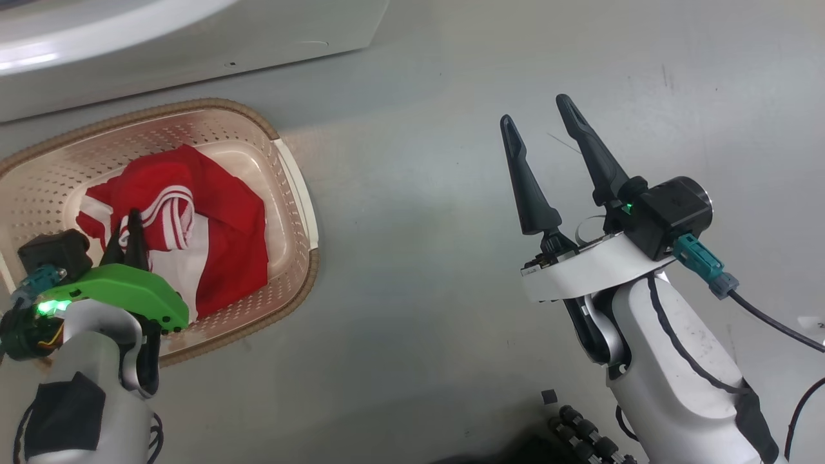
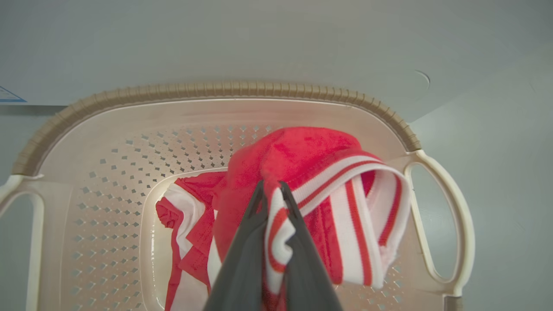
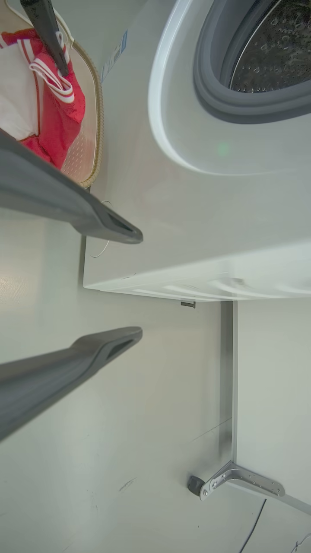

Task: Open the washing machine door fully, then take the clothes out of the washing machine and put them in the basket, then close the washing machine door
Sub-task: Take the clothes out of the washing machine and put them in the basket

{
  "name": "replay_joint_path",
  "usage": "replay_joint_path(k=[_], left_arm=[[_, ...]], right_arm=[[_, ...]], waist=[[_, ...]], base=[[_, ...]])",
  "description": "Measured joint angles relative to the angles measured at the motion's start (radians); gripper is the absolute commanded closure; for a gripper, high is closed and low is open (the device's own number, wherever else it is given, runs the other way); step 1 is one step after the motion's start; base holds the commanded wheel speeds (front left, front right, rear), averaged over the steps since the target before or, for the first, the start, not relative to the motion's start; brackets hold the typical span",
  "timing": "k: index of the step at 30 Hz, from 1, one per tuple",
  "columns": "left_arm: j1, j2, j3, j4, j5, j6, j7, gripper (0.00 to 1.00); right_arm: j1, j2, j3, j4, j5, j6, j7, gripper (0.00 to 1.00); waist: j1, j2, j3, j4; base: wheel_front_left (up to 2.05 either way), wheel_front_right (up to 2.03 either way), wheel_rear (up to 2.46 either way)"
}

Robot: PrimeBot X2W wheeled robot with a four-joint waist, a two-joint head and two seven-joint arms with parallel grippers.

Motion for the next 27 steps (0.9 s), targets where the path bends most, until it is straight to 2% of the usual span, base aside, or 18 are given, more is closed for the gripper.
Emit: replay_joint_path(k=[7, 15, 16, 20, 22, 27], left_arm=[[-0.067, 0.002, 0.018, 0.123, -0.042, -0.013, 0.053, 1.0], [-0.133, 0.002, 0.027, 0.191, -0.054, -0.03, 0.063, 0.98], [-0.138, 0.002, 0.028, 0.201, -0.058, -0.035, 0.061, 0.9], [-0.146, 0.002, 0.033, 0.241, -0.062, -0.041, 0.049, 0.46], [-0.146, 0.001, 0.036, 0.258, -0.062, -0.045, 0.039, 0.0], [-0.146, 0.0, 0.059, 0.288, -0.072, -0.049, -0.024, 0.0]], right_arm=[[-0.023, 0.0, 0.0, -0.002, 0.001, 0.0, 0.0, 0.0], [-0.031, 0.0, 0.006, 0.007, 0.002, 0.0, 0.0, 0.0], [-0.032, 0.0, 0.006, 0.01, 0.002, 0.0, 0.0, 0.0], [-0.04, 0.0, 0.008, 0.021, 0.003, 0.0, 0.0, 0.0], [-0.041, 0.0, 0.007, 0.024, 0.003, 0.0, 0.0, 0.0], [-0.041, 0.0, 0.002, 0.043, 0.003, 0.0, 0.0, 0.0]], waist=[[0.0, 0.0, 0.045, -0.017], [0.0, 0.0, 0.045, -0.015], [0.0, 0.0, 0.042, -0.014], [0.0, 0.0, 0.027, -0.01], [0.0, 0.0, 0.017, -0.008], [0.0, 0.0, -0.015, -0.001]], base=[[0.0, 0.0, 0.0], [0.0, 0.0, 0.0], [0.0, 0.0, 0.0], [0.0, 0.0, 0.0], [0.0, 0.0, 0.0], [0.0, 0.0, 0.0]])
